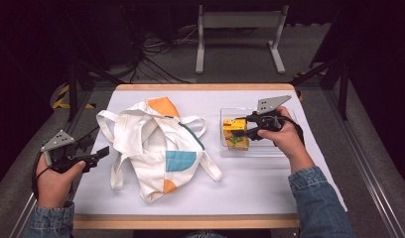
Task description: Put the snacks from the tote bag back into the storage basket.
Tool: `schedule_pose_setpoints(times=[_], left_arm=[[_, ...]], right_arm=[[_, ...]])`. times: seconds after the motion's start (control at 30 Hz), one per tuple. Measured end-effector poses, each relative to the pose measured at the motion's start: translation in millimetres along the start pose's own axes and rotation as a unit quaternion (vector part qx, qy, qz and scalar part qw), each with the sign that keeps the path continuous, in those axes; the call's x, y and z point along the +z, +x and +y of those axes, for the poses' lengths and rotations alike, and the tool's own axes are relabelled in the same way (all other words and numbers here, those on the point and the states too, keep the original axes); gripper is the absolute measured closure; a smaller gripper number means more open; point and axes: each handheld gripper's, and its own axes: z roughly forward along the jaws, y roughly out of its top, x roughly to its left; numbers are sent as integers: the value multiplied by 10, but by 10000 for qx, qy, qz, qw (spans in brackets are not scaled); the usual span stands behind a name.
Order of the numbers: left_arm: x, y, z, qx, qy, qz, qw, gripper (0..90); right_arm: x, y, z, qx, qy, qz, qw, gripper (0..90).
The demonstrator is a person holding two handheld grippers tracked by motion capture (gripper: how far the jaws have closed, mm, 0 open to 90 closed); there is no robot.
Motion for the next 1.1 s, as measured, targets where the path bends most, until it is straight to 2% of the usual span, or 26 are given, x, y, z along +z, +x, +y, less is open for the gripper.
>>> schedule_pose_setpoints(times=[0.3,0.57,0.77,1.1], left_arm=[[7,-5,4,6,6,-12,10000,268],[9,-6,3,4,9,-14,10000,267],[10,1,3,19,6,-16,10000,266],[18,6,1,0,-9,-14,10000,266]], right_arm=[[30,10,-14,-80,78,113,9999,506],[69,29,-31,-253,323,270,9988,496],[91,32,-58,-299,592,317,9973,493],[30,30,-71,-286,778,295,9961,491]])
